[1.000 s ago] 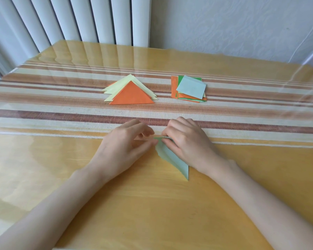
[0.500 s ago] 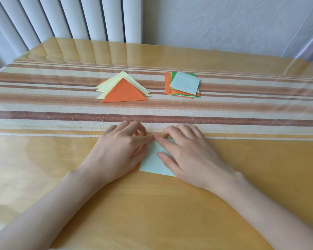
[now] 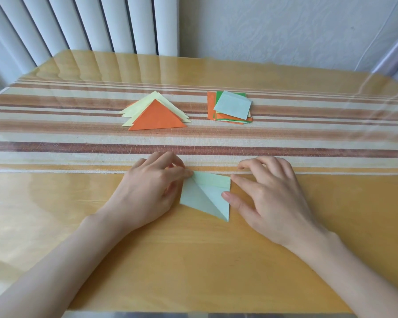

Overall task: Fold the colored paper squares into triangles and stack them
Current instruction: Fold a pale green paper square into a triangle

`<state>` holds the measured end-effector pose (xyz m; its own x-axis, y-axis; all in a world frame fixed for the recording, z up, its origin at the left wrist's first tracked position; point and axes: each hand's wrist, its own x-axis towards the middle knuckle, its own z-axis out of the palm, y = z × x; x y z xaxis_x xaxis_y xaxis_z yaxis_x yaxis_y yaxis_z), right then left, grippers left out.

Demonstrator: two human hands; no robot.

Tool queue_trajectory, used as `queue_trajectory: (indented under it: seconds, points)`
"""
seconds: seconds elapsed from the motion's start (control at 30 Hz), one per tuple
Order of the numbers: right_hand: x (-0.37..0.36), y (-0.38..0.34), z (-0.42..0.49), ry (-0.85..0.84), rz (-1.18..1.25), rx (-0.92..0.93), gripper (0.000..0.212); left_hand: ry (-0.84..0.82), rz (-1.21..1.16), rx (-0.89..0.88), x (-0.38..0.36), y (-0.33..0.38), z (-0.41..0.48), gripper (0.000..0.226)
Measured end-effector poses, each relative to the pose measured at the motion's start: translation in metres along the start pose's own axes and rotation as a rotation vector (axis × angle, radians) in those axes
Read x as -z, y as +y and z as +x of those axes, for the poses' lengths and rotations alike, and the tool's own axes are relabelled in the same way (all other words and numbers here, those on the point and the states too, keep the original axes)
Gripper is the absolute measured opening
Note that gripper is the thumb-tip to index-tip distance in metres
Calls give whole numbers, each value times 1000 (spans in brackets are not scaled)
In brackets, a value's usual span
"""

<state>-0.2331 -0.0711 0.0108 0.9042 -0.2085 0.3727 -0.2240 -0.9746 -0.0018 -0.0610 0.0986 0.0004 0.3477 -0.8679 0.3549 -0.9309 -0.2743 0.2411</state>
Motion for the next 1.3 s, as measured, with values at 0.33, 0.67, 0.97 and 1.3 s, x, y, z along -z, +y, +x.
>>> queue_trajectory:
  seconds: [0.33, 0.67, 0.97, 1.3]
  points:
    - [-9, -32, 3, -15, 214, -11, 72, -36, -223, 86, -2, -3, 5, 42]
    - [-25, -25, 12, 148, 350, -304, 29, 12, -232, 175, -14, 0, 21, 30]
    - [-32, -26, 11, 178, 215, -135, 48, 23, -222, 174, -17, -1, 21, 16]
    - [-22, -17, -9, 146, 87, 157, 50, -28, -333, 258, -14, -1, 25, 17]
